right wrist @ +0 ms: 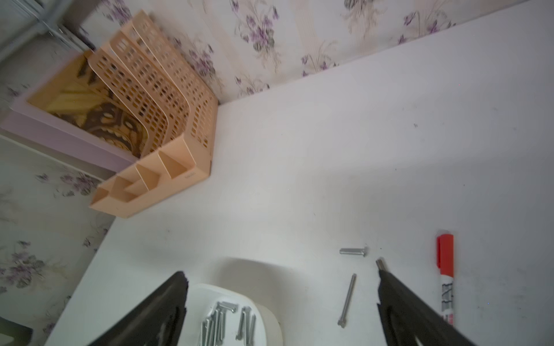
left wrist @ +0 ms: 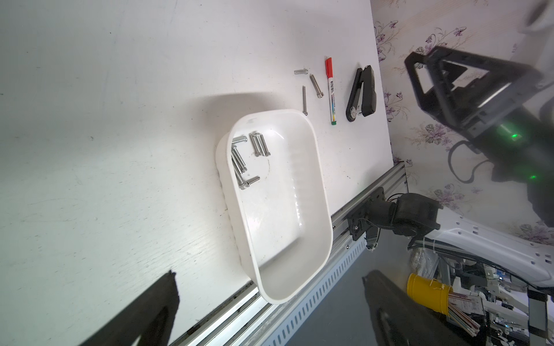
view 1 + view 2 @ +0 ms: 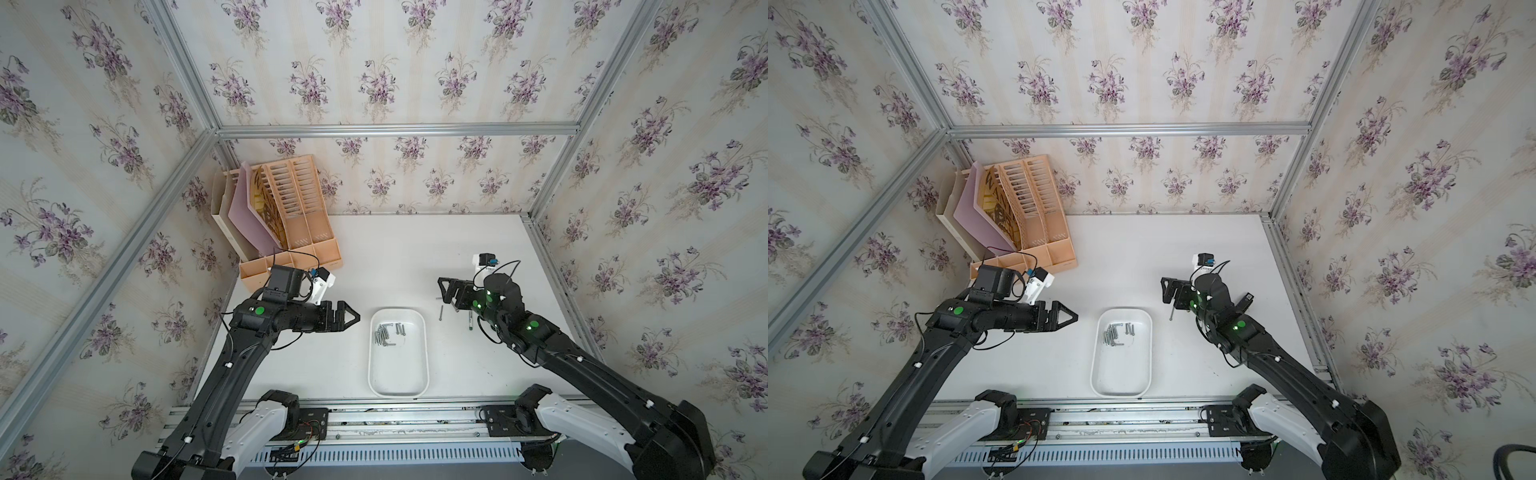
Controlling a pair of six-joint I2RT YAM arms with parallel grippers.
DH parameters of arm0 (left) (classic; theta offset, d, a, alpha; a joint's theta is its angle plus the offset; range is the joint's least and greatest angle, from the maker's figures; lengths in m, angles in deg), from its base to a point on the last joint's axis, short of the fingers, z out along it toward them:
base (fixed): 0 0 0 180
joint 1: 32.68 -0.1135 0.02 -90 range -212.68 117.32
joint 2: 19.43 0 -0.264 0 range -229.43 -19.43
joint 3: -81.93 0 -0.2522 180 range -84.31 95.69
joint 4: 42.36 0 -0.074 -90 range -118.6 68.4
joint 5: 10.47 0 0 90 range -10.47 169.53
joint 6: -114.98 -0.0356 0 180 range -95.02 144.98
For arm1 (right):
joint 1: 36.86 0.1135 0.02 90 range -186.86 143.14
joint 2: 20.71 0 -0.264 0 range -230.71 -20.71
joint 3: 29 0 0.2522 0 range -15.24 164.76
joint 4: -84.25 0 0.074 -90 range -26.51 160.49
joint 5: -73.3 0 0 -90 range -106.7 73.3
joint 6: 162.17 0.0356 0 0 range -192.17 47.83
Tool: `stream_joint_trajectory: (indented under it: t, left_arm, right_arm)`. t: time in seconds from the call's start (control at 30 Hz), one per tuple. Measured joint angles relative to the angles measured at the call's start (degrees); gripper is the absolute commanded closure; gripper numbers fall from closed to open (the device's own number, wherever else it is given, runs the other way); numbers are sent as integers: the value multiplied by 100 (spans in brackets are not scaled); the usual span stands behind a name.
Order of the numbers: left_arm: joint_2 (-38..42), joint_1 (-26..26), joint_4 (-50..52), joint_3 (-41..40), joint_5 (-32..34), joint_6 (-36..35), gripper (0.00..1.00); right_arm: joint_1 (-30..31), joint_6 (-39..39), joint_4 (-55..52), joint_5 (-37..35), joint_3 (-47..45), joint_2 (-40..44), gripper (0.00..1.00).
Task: Take out the screws from the storage box
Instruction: Pick up the screw from the storage box.
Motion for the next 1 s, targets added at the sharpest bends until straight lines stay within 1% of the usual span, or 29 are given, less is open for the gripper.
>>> stream_joint_trajectory:
  t: [0.07, 0.1, 0.13, 0.23, 0.27, 0.33, 0.4, 0.53, 0.57, 0.63, 0.67, 0.8, 1.0]
  left_arm:
    - [-22, 0, 0, 0, 9, 2, 1]
    - [-28, 0, 0, 0, 13, 2, 1]
    - [-28, 0, 0, 0, 22, 2, 0]
    - [-22, 0, 0, 0, 26, 2, 0]
    - [-20, 0, 0, 0, 26, 2, 1]
    - [-20, 0, 0, 0, 26, 2, 1]
    - [-31, 0, 0, 0, 26, 2, 1]
    - [-55, 0, 2, 0, 37, 2, 1]
    - [-35, 0, 0, 0, 42, 2, 0]
    - [7, 0, 0, 0, 44, 2, 1]
    - [11, 0, 0, 0, 44, 2, 0]
    - [-26, 4, 0, 0, 46, 2, 0]
    - [17, 15, 0, 0, 68, 2, 1]
  right_arm:
    - [61, -111, -144, 258, -11, -278, 7]
    - [144, -160, -146, 348, 24, -398, 6]
    - [286, -234, -151, 424, 98, -557, 0]
    - [933, -433, -153, 435, 396, -986, 0]
    - [1224, -511, -153, 389, 511, -1147, 2]
    - [1617, -664, -146, 308, 627, -1333, 14]
    - [1840, -824, -90, 302, 656, -1482, 27]
    - [2100, -979, -70, 326, 791, -1910, 46]
    - [2199, -994, -70, 328, 872, -2057, 50]
    - [2382, -1040, -101, 321, 1069, -2367, 53]
    - [2465, -1080, -114, 328, 1156, -2520, 53]
    - [2549, -1121, -162, 337, 1375, -3012, 56]
    - [2559, -1095, -369, 369, 1698, -3689, 69]
